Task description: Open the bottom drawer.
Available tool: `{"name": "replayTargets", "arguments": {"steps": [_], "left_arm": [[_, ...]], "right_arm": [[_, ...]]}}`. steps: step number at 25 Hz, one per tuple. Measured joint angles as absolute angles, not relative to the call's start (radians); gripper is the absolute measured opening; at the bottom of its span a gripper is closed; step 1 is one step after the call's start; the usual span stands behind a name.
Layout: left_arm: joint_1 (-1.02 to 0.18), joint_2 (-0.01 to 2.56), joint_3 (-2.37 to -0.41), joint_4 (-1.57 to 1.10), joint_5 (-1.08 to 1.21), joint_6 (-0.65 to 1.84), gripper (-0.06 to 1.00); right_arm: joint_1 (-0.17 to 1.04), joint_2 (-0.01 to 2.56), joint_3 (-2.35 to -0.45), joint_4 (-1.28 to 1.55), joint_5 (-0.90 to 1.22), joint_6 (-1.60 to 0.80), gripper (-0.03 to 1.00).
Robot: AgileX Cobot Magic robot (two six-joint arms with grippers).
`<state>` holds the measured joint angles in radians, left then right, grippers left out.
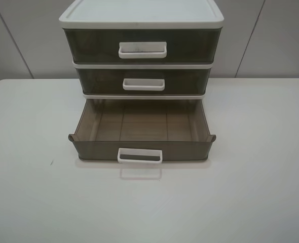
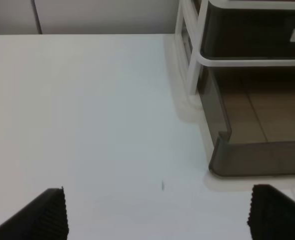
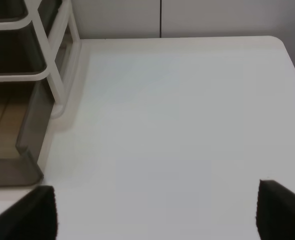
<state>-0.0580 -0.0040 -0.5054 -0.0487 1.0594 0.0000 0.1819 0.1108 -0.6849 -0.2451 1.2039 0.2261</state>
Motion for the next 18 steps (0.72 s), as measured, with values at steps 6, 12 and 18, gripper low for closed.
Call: {"name": "replayTargets", "arguments": {"steps": [6, 12, 18], "left_arm": [[-0.058, -0.004, -0.505, -0.049, 1.059, 0.0, 0.74], [-0.058, -0.004, -0.505, -0.049, 1.059, 0.0, 0.74], [-0.058, -0.004, -0.505, -0.049, 1.059, 0.0, 0.74]], "right_arm": [[0.182, 0.039, -0.547, -0.195, 1.099, 0.168, 0.79], [0.178, 0.012, -0.525, -0.162, 1.069, 0.129, 0.79], [0.024, 0.001, -0.524, -0.169, 1.068, 0.066, 0.79]]}}
